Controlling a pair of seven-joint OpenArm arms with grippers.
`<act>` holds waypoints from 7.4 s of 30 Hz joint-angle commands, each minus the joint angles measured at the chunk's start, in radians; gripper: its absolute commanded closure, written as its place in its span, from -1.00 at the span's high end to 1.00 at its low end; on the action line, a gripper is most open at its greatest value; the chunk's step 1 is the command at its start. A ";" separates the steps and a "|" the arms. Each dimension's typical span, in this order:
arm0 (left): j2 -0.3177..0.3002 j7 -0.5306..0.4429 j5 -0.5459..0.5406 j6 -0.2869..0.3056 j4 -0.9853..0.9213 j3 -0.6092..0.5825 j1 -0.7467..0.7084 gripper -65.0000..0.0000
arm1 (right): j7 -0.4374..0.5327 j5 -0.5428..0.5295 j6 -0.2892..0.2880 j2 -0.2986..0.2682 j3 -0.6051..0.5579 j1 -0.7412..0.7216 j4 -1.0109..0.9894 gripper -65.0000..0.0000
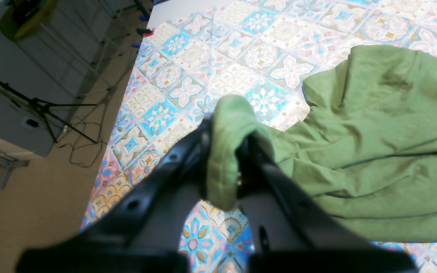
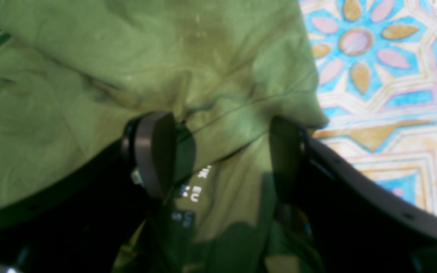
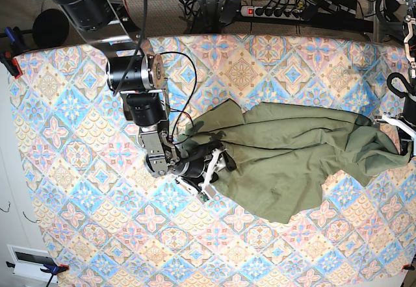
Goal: Layout the t-shirt on the table in an organized manner, then fold the t-shirt properly
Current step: 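Pull the grasped hem with the right gripper away from the left gripper, then lift the green t-shirt high with both grippers, stretching it between them, then swing the t-shirt down and lay it flat with both grippers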
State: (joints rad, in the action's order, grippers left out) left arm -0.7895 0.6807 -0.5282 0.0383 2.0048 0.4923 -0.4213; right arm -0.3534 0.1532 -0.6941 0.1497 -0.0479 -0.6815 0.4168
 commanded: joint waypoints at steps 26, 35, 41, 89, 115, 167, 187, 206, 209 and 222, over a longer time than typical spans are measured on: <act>0.049 -0.026 0.006 -0.007 0.014 -0.042 0.005 -1.00 | -0.410 -0.011 -0.004 -0.229 -0.034 0.317 0.764 -0.98; 0.074 -0.025 0.006 -0.007 0.014 -0.053 0.005 -1.00 | -0.422 -0.013 -0.004 -0.232 -0.027 0.378 0.986 -0.59; 0.074 -0.025 0.006 -0.007 0.014 -0.053 0.006 -1.00 | -0.416 -0.013 -0.004 -0.232 -0.027 0.354 0.977 -0.05; 0.075 -0.028 0.006 -0.007 0.014 -0.047 -0.008 -1.00 | -0.160 -0.013 -0.004 -0.236 0.058 -0.019 0.218 -0.97; -0.012 -0.020 0.006 -0.007 0.011 -0.053 0.315 -1.00 | -0.769 -0.016 -0.004 -0.382 0.293 0.039 1.287 -0.97; 0.046 -0.068 0.007 -0.007 -0.542 -1.004 1.553 -1.00 | -0.046 -0.140 -0.004 -0.566 0.003 -0.624 0.153 -0.97; -0.104 -0.063 0.003 -0.015 -0.256 -0.676 1.171 -1.00 | -0.246 -0.240 -0.004 -0.665 0.297 -0.624 0.535 -0.97; -0.175 -0.060 0.007 -0.007 0.006 -0.461 0.551 -1.00 | -0.586 -0.263 -0.004 -0.691 0.529 0.219 1.296 -0.97; -0.201 -0.060 0.007 -0.007 0.014 -0.464 0.488 -1.00 | -0.586 -0.263 -0.004 -0.691 0.553 0.334 1.342 -0.97; -0.262 -0.060 0.006 -0.007 0.070 -0.462 0.144 -1.00 | -0.585 -0.263 -0.004 -0.691 0.558 0.670 1.405 -0.98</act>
State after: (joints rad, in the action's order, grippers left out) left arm -1.0302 0.6327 -0.5308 0.0425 2.0666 0.0158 -0.2832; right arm -0.9504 -0.1192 -0.7090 -0.5133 0.4984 0.0021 1.8053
